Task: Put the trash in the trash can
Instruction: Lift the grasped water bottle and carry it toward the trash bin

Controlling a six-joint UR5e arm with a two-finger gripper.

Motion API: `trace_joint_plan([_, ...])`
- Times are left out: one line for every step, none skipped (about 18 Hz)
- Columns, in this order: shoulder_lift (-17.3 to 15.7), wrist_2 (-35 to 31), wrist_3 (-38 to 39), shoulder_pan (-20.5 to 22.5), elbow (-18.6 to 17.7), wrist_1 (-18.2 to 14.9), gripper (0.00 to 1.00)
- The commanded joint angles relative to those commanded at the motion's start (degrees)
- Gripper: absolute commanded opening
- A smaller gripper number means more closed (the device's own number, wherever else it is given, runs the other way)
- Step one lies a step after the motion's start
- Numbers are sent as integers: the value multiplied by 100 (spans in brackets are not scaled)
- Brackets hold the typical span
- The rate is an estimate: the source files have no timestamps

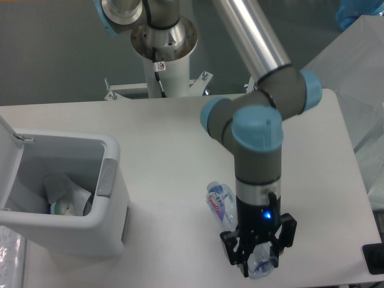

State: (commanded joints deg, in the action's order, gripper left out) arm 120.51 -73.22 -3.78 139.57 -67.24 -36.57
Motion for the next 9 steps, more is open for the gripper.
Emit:
trace_joint_plan([-70, 53, -52, -44, 0, 88, 62])
trace_joint_plan([-141, 62, -53, -122, 44, 159, 62])
trace_joint_plan([-211, 63, -53, -193, 79, 168, 62])
trace_joint_plan([-325, 71, -53, -211, 88, 168, 62])
trace_joint_plan([-439, 71, -53, -263, 97, 168, 62])
trace_joint_plan([-527, 71, -79, -342, 105, 177, 62])
trace_joint_plan([-624, 63, -79, -412, 132, 186, 62])
trace_joint_plan([-703, 71, -53, -500, 167, 186, 62])
trace_joint_plan([-791, 63, -35, -605, 141, 186, 62])
